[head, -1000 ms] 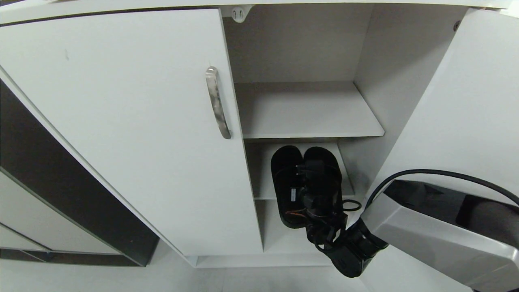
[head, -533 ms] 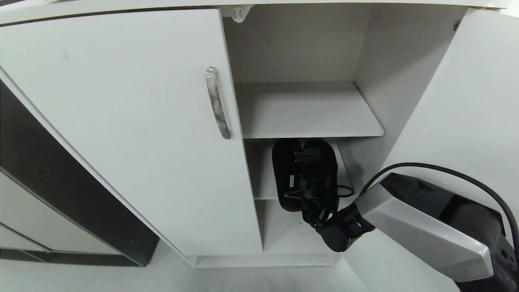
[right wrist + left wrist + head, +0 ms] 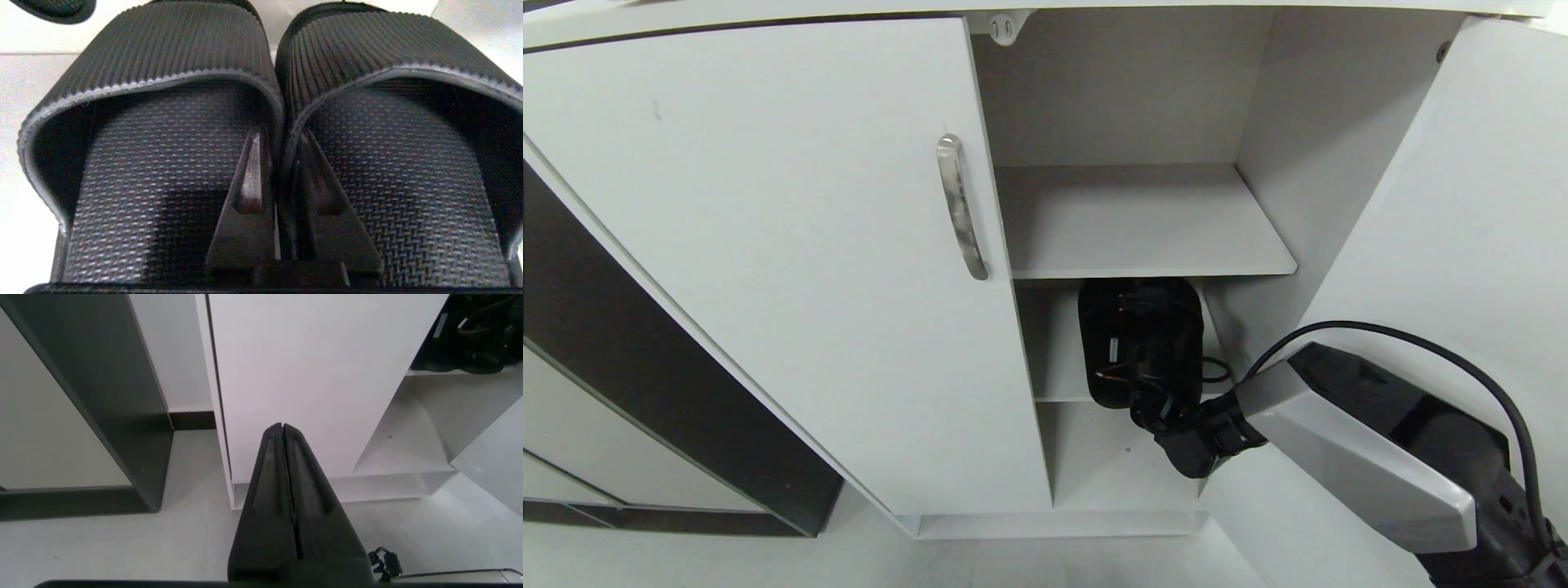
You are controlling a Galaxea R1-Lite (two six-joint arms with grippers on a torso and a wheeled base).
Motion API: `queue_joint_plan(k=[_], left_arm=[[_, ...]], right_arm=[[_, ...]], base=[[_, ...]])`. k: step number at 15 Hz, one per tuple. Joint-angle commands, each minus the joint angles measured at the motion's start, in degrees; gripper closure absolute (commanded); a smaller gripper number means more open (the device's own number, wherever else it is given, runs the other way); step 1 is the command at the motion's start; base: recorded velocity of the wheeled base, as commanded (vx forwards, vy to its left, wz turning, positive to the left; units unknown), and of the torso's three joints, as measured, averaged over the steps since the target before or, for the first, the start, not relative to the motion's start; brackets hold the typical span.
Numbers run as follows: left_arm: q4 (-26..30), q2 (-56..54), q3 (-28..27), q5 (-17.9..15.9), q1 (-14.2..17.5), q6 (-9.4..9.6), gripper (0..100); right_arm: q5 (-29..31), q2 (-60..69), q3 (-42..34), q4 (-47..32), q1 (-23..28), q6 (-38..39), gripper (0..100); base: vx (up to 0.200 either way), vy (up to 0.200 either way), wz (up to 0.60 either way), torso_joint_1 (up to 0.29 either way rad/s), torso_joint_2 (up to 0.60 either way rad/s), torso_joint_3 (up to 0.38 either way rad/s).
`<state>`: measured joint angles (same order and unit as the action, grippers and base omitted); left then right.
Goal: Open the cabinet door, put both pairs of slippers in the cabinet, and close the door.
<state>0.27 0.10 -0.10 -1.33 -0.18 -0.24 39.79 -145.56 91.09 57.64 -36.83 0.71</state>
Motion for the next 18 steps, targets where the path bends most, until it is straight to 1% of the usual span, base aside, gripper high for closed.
queue_joint_plan(k=[1,8,9,11,14,16,18], left_arm=[[0.00,0.08,0.01,0.01,0.01,-0.02,100],[0.00,0.08,0.01,0.01,0.01,-0.02,100],[0.00,0.08,0.01,0.01,0.01,-0.02,100],[0.00,0.08,0.01,0.01,0.01,-0.02,100],[0.00,0.08,0.01,0.01,0.01,-0.02,100],[0.00,0.08,0.10,0.01,0.01,-0.02,100],[0.00,-0.01,0.10,0.01,0.01,0.07,100]], right_arm=[[0.02,-1.22,1.11,0.02,0.09,0.00,100],[-0.06,-1.57,0.93,0.02,0.00,0.08,100],[0.02,-1.49,0.93,0.02,0.00,0.08,0],[0.02,-1.22,-0.12,0.11,-0.17,-0.09,0],[0.11,1.94,-5.04,1.25,-1.32,-0.09,0],[0.46,6.60,-11.81,3.80,-3.07,-0.27,0],[1.34,11.87,-21.13,8.11,-4.66,-1.06,0]], base=[[0.000,0.000,0.00,0.000,0.00,0.000],[0.000,0.000,0.00,0.000,0.00,0.000],[0.000,0.000,0.00,0.000,0.00,0.000],[0.000,0.000,0.00,0.000,0.00,0.000],[0.000,0.000,0.00,0.000,0.00,0.000],[0.000,0.000,0.00,0.000,0.00,0.000],[0.000,0.000,0.00,0.000,0.00,0.000]])
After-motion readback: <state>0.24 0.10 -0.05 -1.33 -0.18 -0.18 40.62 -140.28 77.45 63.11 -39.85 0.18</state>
